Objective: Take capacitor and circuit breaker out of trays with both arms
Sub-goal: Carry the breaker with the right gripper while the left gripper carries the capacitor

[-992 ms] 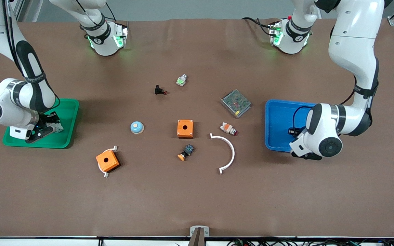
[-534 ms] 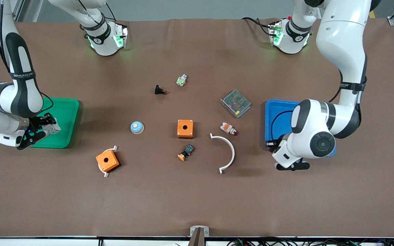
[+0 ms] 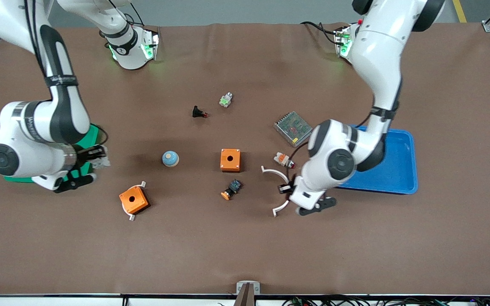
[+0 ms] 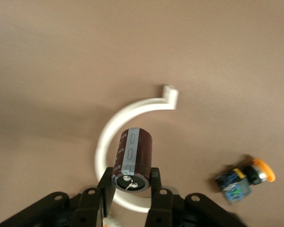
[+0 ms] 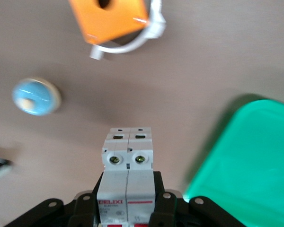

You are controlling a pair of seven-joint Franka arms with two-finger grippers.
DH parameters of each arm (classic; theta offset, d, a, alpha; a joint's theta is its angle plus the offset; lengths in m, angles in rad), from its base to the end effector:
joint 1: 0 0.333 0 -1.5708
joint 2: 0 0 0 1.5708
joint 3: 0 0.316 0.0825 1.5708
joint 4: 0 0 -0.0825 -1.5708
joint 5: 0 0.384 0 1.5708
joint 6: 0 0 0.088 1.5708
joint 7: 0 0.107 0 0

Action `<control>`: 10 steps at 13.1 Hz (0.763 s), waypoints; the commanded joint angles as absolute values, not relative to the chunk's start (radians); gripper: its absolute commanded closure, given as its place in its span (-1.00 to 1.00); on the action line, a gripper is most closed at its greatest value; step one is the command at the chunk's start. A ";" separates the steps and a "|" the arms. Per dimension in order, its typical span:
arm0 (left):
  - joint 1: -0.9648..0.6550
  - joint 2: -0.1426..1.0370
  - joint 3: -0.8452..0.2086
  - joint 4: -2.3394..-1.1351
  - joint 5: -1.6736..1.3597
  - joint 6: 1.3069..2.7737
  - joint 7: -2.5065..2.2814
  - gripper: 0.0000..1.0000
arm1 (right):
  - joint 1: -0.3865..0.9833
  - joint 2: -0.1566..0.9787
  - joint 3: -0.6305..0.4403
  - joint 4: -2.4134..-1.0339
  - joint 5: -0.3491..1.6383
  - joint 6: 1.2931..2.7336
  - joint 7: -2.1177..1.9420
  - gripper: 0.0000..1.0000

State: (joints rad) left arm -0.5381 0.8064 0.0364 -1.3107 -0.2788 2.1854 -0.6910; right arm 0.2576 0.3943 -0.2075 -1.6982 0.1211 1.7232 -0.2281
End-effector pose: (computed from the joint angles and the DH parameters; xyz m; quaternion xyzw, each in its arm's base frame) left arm 0.6512 -0.3762 0.2636 0.9805 0.1636 -0.0296 0.1049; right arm 0.6132 0.0526 0.3460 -0.9767 -0.1173 0.1765 0.0327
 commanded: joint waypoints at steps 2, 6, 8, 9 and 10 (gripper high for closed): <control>-0.595 0.877 0.048 -1.252 -0.298 2.253 -0.810 0.98 | 0.406 0.396 -0.219 -1.666 0.187 1.706 0.055 0.95; -0.603 0.890 0.043 -1.256 -0.305 2.253 -0.834 0.79 | 0.544 0.435 -0.219 -1.652 0.213 1.824 0.280 0.95; -0.600 0.900 0.044 -1.256 -0.305 2.253 -0.831 0.73 | 0.592 0.483 -0.219 -1.652 0.215 1.903 0.375 0.95; -0.600 0.907 0.044 -1.256 -0.305 2.256 -0.830 0.65 | 0.612 0.509 -0.219 -1.652 0.215 1.939 0.402 0.95; -0.600 0.911 0.044 -1.258 -0.305 2.260 -0.830 0.60 | 0.624 0.535 -0.219 -1.652 0.215 1.974 0.408 0.95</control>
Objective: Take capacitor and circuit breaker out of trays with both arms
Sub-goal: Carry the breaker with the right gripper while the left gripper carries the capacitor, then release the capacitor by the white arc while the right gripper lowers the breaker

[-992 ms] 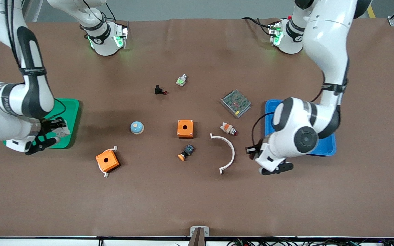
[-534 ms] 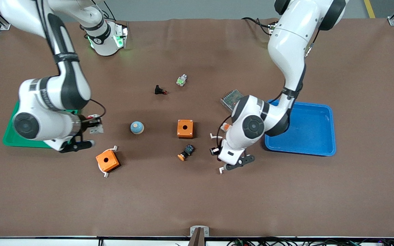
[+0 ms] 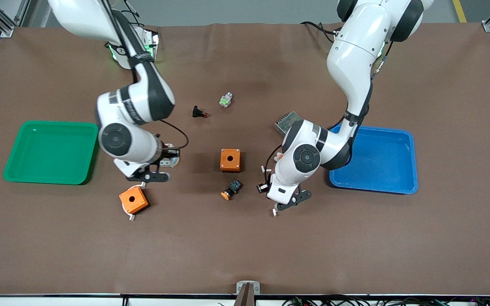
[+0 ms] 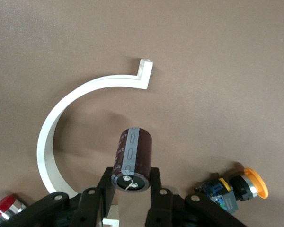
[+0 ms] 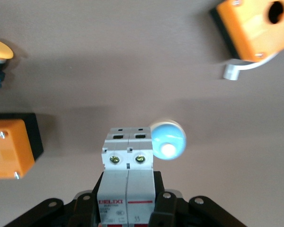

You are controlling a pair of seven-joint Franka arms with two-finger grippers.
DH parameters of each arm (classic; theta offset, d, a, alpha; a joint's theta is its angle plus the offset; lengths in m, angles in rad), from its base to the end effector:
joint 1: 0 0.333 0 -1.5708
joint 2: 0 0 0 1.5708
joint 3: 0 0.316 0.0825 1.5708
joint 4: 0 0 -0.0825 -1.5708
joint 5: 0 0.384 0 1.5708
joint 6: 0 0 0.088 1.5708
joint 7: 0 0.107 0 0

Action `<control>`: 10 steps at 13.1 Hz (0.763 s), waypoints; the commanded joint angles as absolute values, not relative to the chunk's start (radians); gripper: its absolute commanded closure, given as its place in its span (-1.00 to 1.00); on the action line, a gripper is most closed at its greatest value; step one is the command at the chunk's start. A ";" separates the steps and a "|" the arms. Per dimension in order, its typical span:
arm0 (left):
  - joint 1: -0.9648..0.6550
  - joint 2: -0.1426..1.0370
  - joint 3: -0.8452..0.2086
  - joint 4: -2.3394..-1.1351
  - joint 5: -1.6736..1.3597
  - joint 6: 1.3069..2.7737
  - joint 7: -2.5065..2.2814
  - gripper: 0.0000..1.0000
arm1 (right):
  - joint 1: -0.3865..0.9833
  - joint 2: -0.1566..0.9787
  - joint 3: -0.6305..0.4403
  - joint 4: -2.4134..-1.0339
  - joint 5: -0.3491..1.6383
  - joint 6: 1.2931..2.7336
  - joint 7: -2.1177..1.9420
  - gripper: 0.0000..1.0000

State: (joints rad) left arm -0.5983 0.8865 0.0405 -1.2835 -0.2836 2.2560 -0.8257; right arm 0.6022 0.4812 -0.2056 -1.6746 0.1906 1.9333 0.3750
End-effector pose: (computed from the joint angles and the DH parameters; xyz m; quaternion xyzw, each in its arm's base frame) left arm 0.6350 -0.4143 0.2224 0.9722 0.2083 -0.0291 0.1031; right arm 0.5874 0.2742 0.3134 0.9935 -0.0260 -0.1106 0.0053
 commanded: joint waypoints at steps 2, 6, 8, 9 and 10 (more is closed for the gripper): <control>-0.600 0.913 0.044 -1.259 -0.305 2.260 -0.831 0.48 | 0.644 0.583 -0.219 -1.652 0.224 2.048 0.423 0.95; -0.591 0.900 0.044 -1.258 -0.305 2.261 -0.821 -0.20 | 0.693 0.647 -0.219 -1.651 0.252 2.144 0.456 0.95; -0.589 0.887 0.052 -1.255 -0.304 2.263 -0.819 -0.61 | 0.699 0.673 -0.218 -1.651 0.252 2.170 0.456 0.94; -0.586 0.878 0.054 -1.255 -0.304 2.264 -0.818 -0.81 | 0.699 0.676 -0.218 -1.651 0.253 2.177 0.456 0.94; -0.581 0.861 0.058 -1.255 -0.301 2.264 -0.816 -0.99 | 0.699 0.678 -0.218 -1.651 0.253 2.177 0.454 0.93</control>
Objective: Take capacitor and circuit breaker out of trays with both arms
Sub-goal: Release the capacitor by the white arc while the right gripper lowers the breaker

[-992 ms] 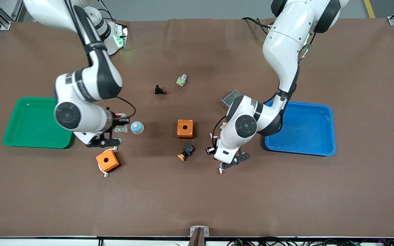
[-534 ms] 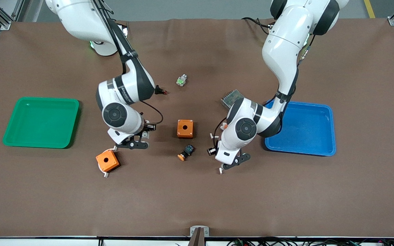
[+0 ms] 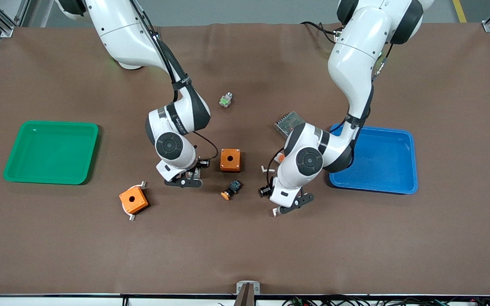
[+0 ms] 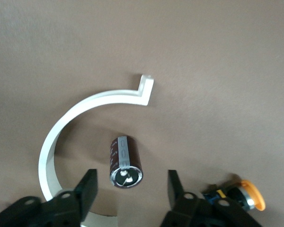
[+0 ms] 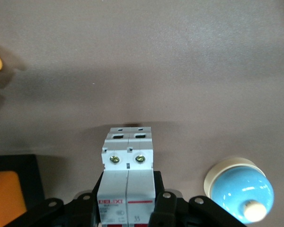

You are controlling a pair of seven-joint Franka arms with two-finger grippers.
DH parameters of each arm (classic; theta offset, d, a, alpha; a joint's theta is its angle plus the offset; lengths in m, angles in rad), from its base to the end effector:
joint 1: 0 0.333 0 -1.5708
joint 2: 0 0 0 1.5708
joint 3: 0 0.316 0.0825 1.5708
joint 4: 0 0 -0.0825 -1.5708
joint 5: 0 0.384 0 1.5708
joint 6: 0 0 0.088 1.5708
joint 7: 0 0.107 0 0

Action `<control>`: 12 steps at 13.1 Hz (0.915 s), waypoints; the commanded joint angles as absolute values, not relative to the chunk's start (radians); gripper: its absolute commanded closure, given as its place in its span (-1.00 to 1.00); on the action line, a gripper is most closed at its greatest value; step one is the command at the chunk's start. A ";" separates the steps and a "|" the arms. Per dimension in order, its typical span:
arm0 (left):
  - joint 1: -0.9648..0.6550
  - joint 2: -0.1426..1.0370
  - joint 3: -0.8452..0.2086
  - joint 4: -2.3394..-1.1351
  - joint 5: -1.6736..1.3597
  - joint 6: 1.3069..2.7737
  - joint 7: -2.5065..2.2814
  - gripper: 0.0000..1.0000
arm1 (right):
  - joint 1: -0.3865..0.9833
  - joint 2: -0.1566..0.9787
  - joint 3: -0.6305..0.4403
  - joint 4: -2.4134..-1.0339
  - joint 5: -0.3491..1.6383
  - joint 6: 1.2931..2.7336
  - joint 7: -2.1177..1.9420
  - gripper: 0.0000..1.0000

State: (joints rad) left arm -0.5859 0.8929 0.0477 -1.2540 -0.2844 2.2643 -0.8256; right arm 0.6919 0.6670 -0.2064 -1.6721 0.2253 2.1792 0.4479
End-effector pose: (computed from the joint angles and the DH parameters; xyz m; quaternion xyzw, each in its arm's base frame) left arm 0.6482 -0.4070 0.2321 0.9700 0.2152 -0.0148 0.1120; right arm 0.5783 0.3296 0.2106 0.9967 -0.0352 -0.0727 0.0114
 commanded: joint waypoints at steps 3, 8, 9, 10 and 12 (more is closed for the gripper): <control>-0.540 0.816 0.057 -1.259 -0.293 2.260 -0.818 -0.99 | 0.701 0.675 -0.218 -1.651 0.261 2.163 0.450 0.86; -0.460 0.668 0.061 -1.290 -0.211 2.078 -0.810 -1.00 | 0.698 0.672 -0.218 -1.651 0.262 2.145 0.446 -0.58; -0.430 0.616 0.058 -1.314 -0.137 2.012 -0.799 -1.00 | 0.695 0.672 -0.218 -1.651 0.262 2.143 0.446 -1.00; -0.402 0.570 0.055 -1.339 -0.092 1.990 -0.773 -1.00 | 0.692 0.670 -0.219 -1.651 0.262 2.141 0.445 -1.00; -0.353 0.479 0.057 -1.412 -0.084 1.987 -0.610 -1.00 | 0.683 0.663 -0.219 -1.651 0.261 2.140 0.443 -1.00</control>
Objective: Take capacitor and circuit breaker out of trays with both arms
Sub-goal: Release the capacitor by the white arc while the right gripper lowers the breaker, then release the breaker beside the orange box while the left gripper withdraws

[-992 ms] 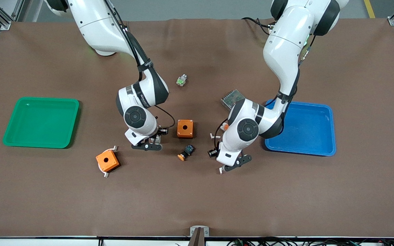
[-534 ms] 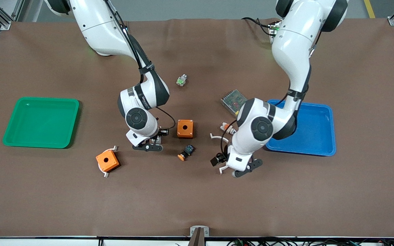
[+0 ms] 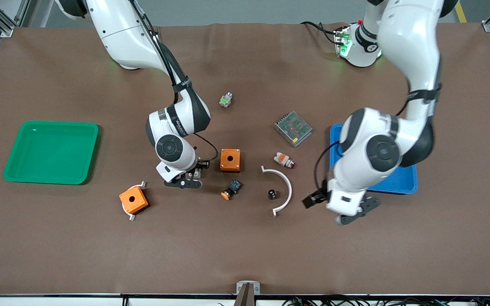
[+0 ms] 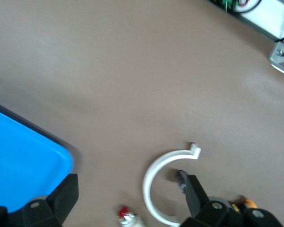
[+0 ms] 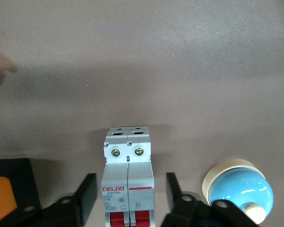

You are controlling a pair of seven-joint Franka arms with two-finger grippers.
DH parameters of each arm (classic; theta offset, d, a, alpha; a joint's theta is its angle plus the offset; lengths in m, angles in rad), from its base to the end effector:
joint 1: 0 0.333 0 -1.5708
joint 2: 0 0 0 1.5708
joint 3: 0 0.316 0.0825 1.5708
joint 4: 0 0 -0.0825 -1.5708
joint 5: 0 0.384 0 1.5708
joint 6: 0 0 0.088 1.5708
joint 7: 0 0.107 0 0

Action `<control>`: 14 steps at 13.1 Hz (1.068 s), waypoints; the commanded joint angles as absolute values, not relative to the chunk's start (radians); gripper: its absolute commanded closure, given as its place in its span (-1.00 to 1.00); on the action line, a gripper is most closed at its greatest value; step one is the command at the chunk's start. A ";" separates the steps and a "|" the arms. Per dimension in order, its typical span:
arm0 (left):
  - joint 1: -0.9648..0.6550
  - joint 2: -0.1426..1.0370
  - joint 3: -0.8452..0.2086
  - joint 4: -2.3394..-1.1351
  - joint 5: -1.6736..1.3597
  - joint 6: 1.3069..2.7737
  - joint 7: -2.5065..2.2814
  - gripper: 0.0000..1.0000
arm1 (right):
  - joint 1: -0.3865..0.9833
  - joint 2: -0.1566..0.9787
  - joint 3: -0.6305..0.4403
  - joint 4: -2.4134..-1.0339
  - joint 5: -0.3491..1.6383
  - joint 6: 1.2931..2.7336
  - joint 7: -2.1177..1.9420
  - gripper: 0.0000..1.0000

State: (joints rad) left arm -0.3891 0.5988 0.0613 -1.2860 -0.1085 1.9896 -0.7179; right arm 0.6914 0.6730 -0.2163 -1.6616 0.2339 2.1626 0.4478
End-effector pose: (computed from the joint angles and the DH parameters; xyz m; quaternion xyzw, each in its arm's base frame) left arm 0.6909 -0.2531 0.4109 0.9765 0.2063 0.0290 0.0556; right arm 0.5816 0.3256 0.2104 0.9961 -0.0413 -0.0775 0.0128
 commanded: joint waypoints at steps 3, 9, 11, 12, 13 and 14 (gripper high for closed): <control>-0.266 0.339 0.058 -1.528 -0.083 1.980 -0.364 -1.00 | 0.663 0.644 -0.229 -1.550 0.261 1.969 0.448 -1.00; -0.151 0.153 0.060 -1.583 -0.037 1.843 -0.027 -1.00 | 0.568 0.451 -0.236 -1.463 0.236 1.654 0.373 -1.00; -0.144 0.121 0.061 -1.559 0.001 1.772 0.009 -1.00 | 0.549 0.364 -0.255 -1.468 0.198 1.618 0.356 -1.00; -0.134 0.097 0.061 -1.560 0.003 1.757 0.011 -1.00 | 0.546 0.332 -0.262 -1.471 0.163 1.611 0.350 -1.00; -0.121 0.080 0.058 -1.562 0.003 1.738 0.018 -1.00 | 0.546 0.302 -0.267 -1.471 0.134 1.602 0.348 -1.00; -0.114 0.066 0.058 -1.560 0.006 1.714 0.043 -1.00 | 0.542 0.269 -0.271 -1.479 0.129 1.592 0.362 -1.00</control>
